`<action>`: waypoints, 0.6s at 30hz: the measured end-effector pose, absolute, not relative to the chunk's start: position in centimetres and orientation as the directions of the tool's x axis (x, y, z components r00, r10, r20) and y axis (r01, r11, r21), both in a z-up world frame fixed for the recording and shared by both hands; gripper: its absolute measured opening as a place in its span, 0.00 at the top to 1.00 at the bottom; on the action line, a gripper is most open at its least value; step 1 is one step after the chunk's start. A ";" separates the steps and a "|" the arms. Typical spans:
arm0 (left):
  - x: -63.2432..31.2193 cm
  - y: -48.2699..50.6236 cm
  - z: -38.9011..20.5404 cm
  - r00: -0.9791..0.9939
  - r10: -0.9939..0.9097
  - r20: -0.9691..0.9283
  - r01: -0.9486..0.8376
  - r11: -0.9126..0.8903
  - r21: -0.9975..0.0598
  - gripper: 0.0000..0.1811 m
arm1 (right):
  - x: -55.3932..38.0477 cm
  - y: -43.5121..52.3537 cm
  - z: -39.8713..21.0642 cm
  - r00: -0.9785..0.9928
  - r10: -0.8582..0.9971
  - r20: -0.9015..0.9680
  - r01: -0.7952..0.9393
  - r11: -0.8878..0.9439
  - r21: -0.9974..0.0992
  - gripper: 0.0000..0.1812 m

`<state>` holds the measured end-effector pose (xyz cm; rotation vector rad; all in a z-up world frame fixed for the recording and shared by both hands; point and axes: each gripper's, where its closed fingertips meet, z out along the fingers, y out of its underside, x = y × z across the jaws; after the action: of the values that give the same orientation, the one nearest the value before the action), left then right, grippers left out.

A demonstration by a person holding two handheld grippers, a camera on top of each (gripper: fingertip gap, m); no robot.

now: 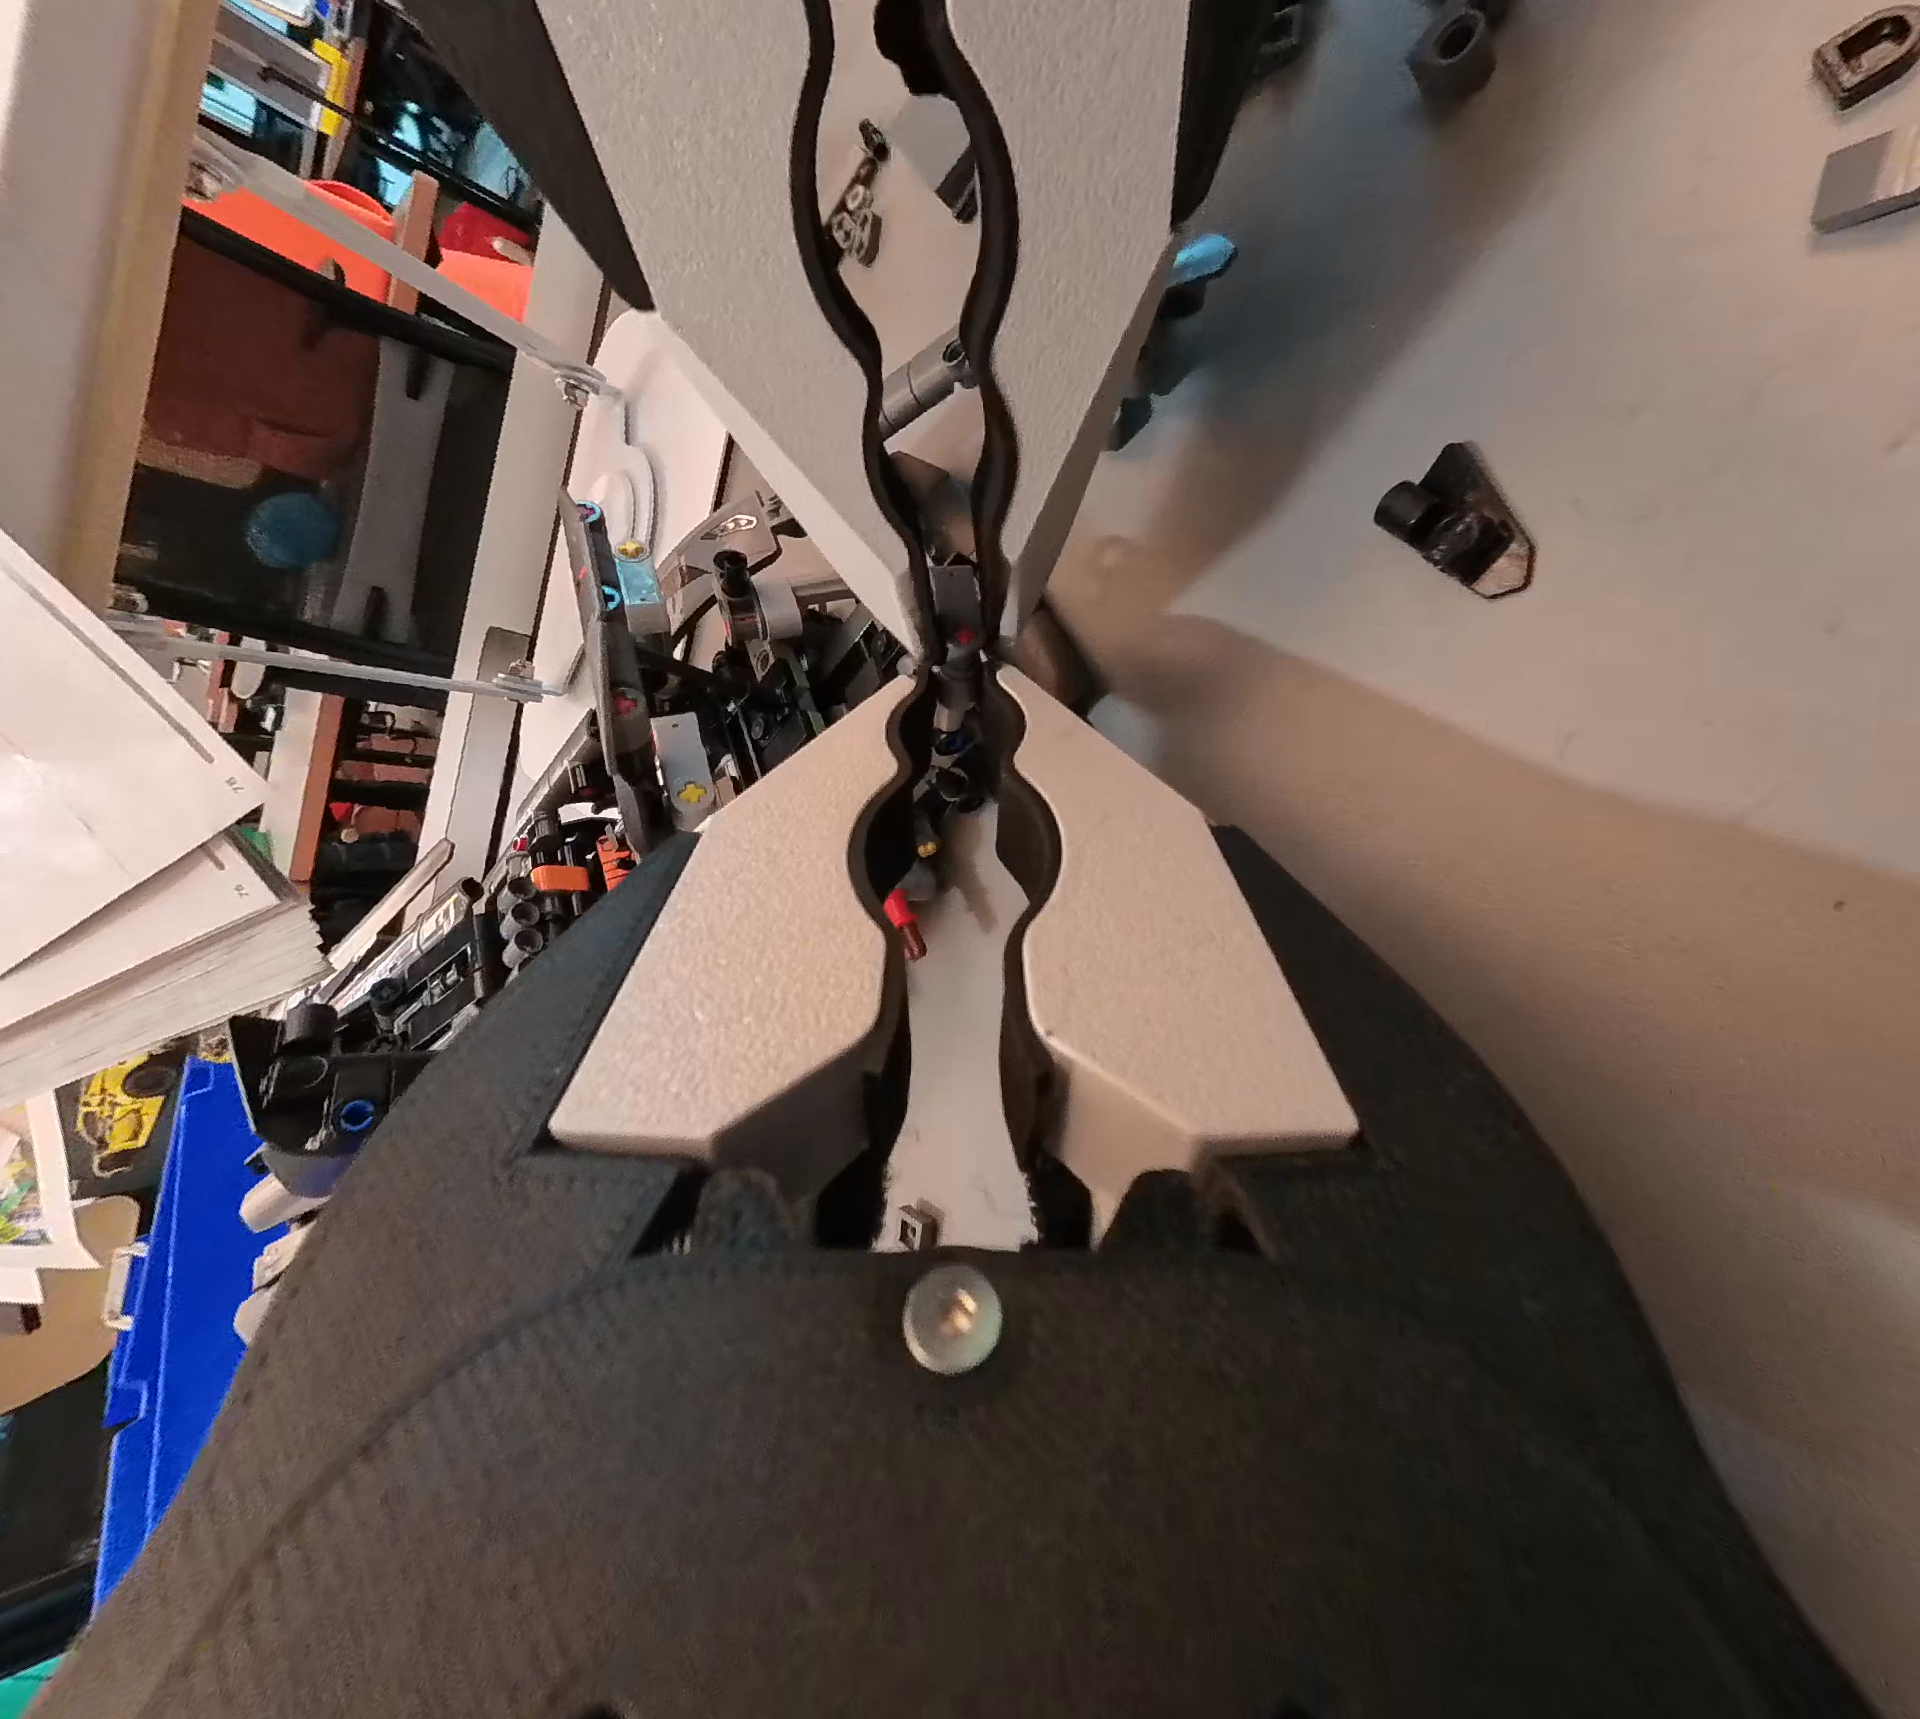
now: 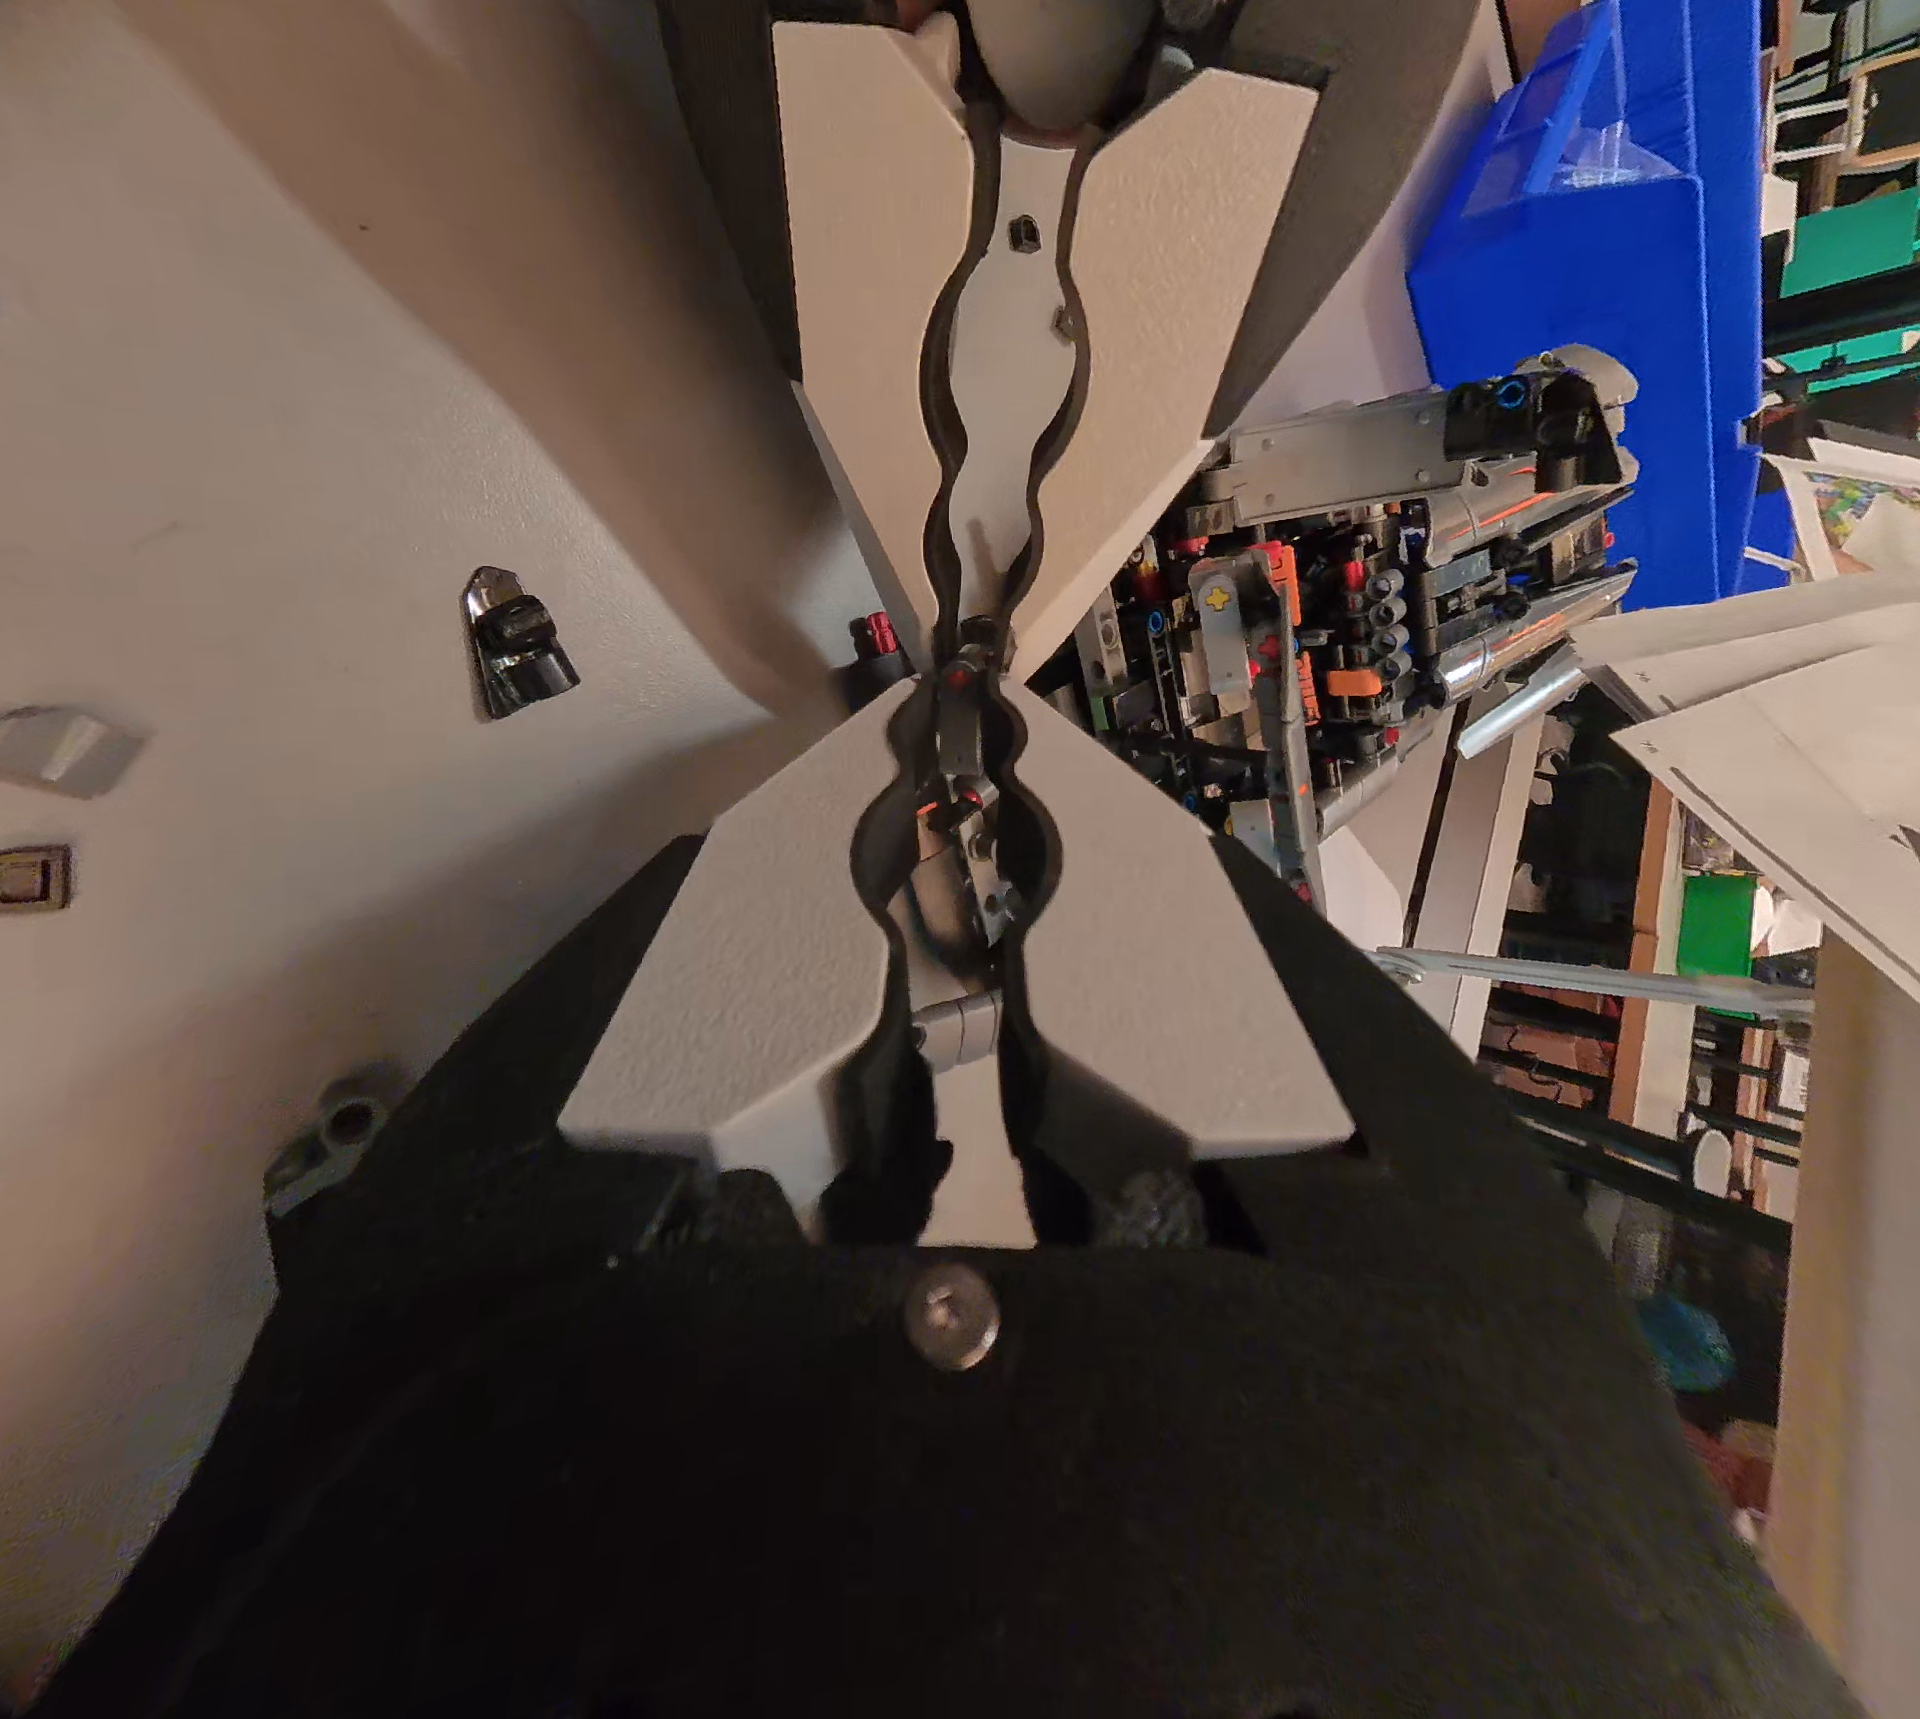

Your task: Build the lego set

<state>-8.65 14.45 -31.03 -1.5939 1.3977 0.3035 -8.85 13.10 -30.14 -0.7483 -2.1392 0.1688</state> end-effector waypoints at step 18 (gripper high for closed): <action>-9.0 14.5 -31.4 0.323 -0.643 -0.694 -0.866 0.096 -0.491 0.96 | -8.3 13.0 -30.2 -0.493 0.551 0.673 0.440 0.825 -0.353 0.98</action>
<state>-8.99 14.54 -31.41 -1.6206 1.3949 0.2882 -8.34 12.98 -30.25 -0.7236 -2.1662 0.1685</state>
